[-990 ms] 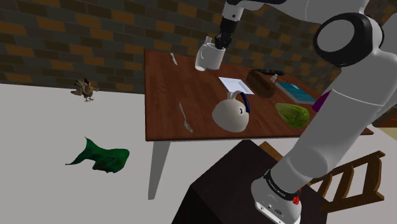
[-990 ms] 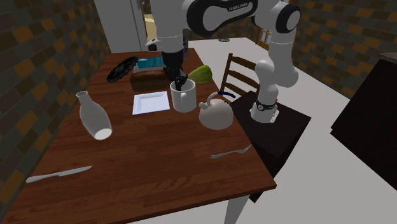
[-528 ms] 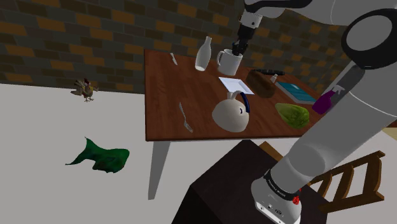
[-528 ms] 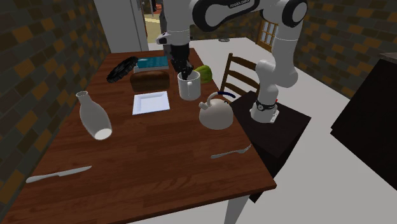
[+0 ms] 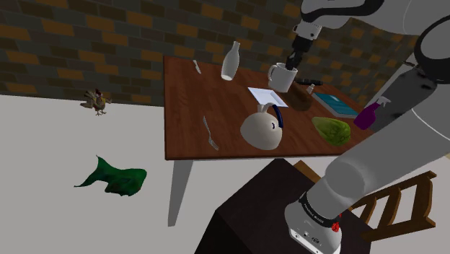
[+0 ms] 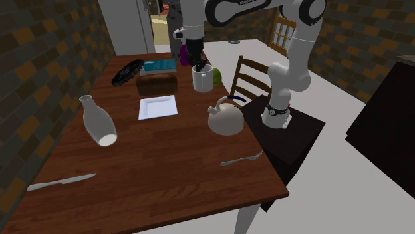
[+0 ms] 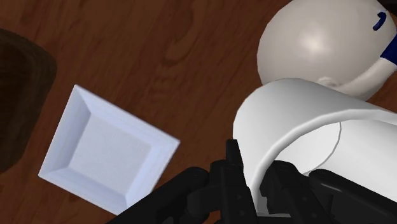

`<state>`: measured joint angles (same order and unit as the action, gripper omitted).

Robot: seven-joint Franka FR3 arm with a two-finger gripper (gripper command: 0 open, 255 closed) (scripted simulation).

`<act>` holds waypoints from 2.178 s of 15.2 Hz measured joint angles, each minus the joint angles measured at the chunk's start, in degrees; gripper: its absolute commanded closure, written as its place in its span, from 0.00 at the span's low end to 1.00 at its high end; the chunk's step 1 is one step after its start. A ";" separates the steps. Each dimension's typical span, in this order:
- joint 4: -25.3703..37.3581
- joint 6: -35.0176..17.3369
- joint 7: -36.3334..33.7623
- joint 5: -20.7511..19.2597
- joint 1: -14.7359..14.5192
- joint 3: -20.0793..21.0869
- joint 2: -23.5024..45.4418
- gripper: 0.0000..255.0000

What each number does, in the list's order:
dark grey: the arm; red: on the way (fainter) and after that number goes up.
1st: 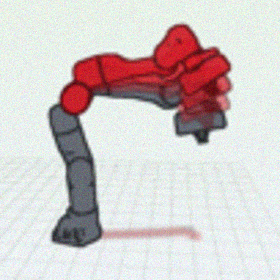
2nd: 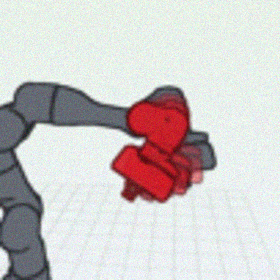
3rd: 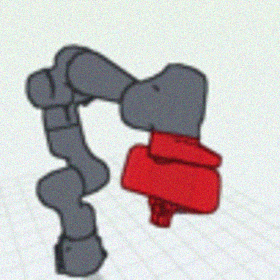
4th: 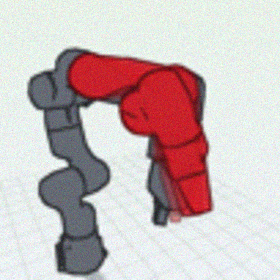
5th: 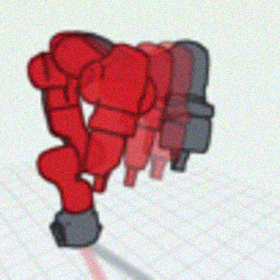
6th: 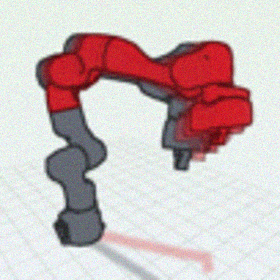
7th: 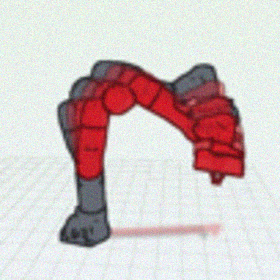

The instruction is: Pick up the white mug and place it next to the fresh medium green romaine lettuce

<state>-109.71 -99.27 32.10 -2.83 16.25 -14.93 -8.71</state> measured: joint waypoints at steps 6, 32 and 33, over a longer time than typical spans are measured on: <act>-4.99 -0.25 6.20 -2.47 3.21 -3.84 -5.20 1.00; -21.08 -18.25 10.11 -3.50 5.24 -7.65 -3.45 1.00; -21.73 -19.14 10.10 -3.45 5.22 -7.69 -3.19 1.00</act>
<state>-131.44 -118.41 42.20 -6.28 21.47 -22.62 -11.90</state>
